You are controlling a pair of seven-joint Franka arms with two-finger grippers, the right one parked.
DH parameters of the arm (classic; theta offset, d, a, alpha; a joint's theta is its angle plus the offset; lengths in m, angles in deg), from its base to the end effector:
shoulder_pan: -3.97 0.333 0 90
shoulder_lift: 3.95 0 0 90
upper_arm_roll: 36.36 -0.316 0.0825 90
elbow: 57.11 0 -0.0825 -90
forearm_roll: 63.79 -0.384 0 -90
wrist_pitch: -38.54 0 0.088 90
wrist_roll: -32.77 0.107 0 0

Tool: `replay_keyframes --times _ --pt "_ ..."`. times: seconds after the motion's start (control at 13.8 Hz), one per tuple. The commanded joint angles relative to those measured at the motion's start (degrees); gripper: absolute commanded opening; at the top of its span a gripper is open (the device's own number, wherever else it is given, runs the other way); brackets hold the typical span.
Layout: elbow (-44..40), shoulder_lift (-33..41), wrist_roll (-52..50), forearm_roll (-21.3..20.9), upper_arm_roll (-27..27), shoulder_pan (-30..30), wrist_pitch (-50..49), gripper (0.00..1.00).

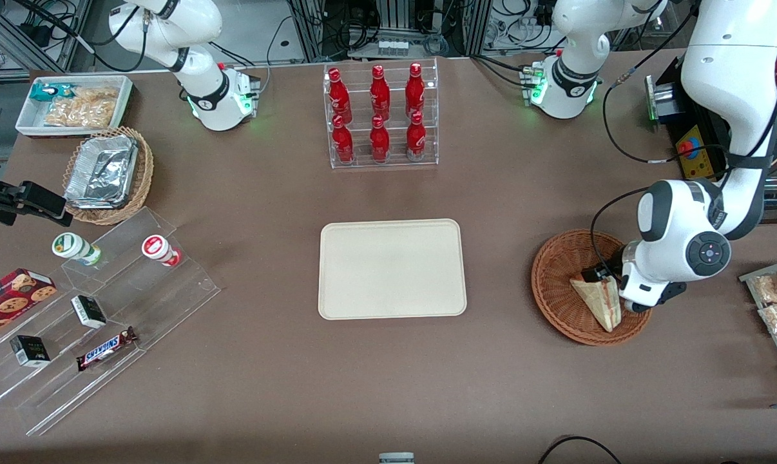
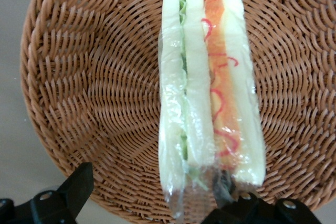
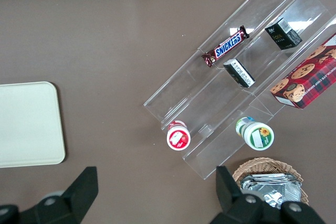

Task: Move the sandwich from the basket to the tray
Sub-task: 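Lower the left gripper around the sandwich's crust edge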

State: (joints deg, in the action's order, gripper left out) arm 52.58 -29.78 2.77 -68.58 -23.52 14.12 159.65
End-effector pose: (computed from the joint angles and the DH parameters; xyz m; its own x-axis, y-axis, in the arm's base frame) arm 0.5992 -0.0197 0.2458 0.8801 0.4194 -0.2226 0.4110 -0.9077 -0.0850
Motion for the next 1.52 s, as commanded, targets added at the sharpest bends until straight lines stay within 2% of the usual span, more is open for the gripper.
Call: replay_keyframes --times 0.0,0.36,0.94,1.45 --pt "-1.0 0.6 -4.2 0.5 0.0 0.3 0.7 1.00" --pt "-5.5 -0.4 -16.5 0.4 0.2 0.0 0.8 1.00" --pt "-4.8 -2.1 -17.2 0.3 0.3 -1.4 0.4 1.00" --pt "-5.2 -2.7 -22.6 0.1 0.3 -6.0 0.3 1.00"
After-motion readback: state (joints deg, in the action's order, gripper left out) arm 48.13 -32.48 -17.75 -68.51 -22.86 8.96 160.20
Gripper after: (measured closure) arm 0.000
